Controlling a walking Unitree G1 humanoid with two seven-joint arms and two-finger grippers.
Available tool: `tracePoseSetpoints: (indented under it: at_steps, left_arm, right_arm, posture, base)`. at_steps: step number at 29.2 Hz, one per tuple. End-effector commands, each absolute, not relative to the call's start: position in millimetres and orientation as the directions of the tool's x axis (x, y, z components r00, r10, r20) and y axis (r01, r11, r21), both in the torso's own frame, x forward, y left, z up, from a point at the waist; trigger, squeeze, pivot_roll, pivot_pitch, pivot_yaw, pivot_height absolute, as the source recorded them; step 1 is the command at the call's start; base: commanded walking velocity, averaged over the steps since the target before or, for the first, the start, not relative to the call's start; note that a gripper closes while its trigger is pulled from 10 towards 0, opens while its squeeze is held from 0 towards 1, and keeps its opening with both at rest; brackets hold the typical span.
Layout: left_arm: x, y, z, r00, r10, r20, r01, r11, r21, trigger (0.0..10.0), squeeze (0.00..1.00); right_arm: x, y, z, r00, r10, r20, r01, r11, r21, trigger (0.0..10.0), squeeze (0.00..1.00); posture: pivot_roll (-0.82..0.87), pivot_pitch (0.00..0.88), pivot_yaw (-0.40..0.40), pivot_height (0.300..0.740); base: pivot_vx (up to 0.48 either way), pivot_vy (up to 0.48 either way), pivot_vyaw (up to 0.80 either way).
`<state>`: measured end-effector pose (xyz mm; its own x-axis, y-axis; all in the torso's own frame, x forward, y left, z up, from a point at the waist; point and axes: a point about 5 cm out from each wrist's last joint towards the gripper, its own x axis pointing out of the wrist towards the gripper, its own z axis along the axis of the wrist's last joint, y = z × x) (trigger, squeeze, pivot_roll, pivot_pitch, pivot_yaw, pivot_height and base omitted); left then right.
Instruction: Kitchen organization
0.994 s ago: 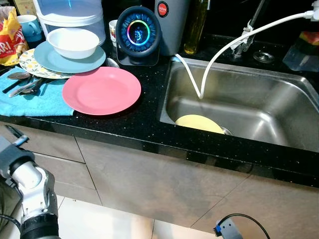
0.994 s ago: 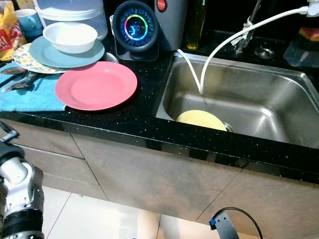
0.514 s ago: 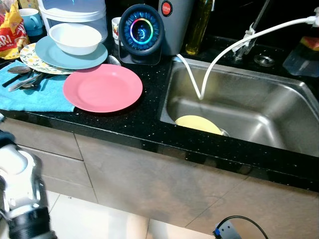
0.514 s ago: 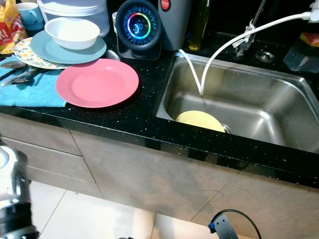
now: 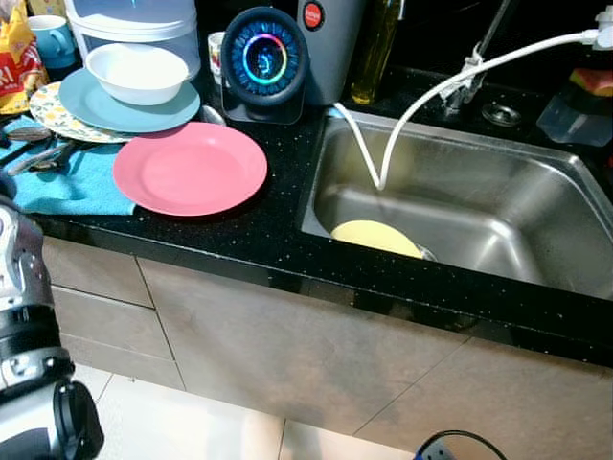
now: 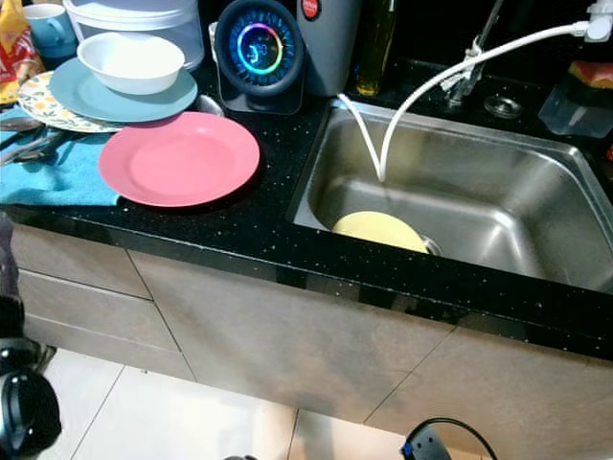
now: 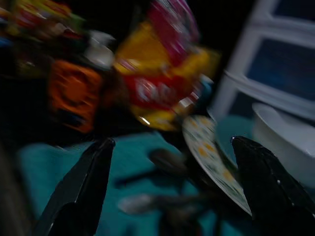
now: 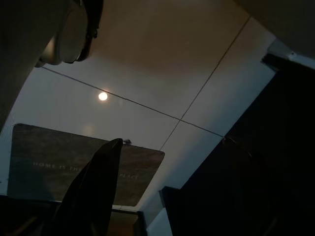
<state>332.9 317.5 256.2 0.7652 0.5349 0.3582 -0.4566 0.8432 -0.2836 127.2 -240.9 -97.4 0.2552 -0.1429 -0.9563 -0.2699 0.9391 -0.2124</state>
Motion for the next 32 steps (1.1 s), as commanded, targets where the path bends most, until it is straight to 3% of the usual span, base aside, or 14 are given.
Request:
tracePoseSetpoints:
  at_steps: [1,7,10,12,19,32]
  left_arm:
    - [338.9,307.3,245.8,0.806,0.496,0.323,-0.418,0.863,-0.282,10.0,0.0]
    - [346.0,286.0,235.7,0.856,0.417,0.306,-0.35,0.902,-0.252,10.0,0.0]
    - [353.0,265.7,228.5,0.893,0.334,0.301,-0.276,0.936,-0.219,10.0,0.0]
    - [360.1,237.7,224.3,0.925,0.229,0.304,-0.182,0.967,-0.176,10.0,0.0]
    - [367.7,199.4,236.0,0.931,0.097,0.351,-0.064,0.992,-0.106,10.0,0.0]
    - [367.5,182.5,242.6,0.924,0.055,0.378,-0.017,0.994,-0.104,10.0,0.0]
  right_arm:
    - [120.6,-242.4,-99.1,0.238,-0.153,-0.959,-0.265,0.94,-0.215,10.0,0.0]
    - [120.6,-241.0,-99.4,0.24,-0.153,-0.959,-0.258,0.942,-0.215,10.0,0.0]
    - [121.0,-239.4,-99.8,0.243,-0.153,-0.958,-0.255,0.943,-0.215,10.0,0.0]
    - [122.2,-237.3,-100.0,0.249,-0.153,-0.956,-0.243,0.946,-0.215,10.0,0.0]
    - [122.7,-234.8,-100.5,0.254,-0.151,-0.955,-0.231,0.95,-0.211,10.0,0.0]
    - [114.5,-235.4,-102.8,0.236,-0.154,-0.959,-0.224,0.952,-0.208,10.0,0.0]
  posture:
    - [0.13,0.087,-0.054,0.74]
    - [0.14,0.08,-0.046,0.74]
    - [0.14,0.072,-0.041,0.74]
    - [0.14,0.059,-0.032,0.74]
    - [0.13,0.055,-0.026,0.74]
    - [0.12,0.058,-0.024,0.74]
  base:
    - [0.0,0.0,0.0]
    - [0.0,0.0,0.0]
    - [0.0,0.0,0.0]
    - [0.0,0.0,0.0]
    - [0.0,0.0,0.0]
    - [0.0,0.0,0.0]
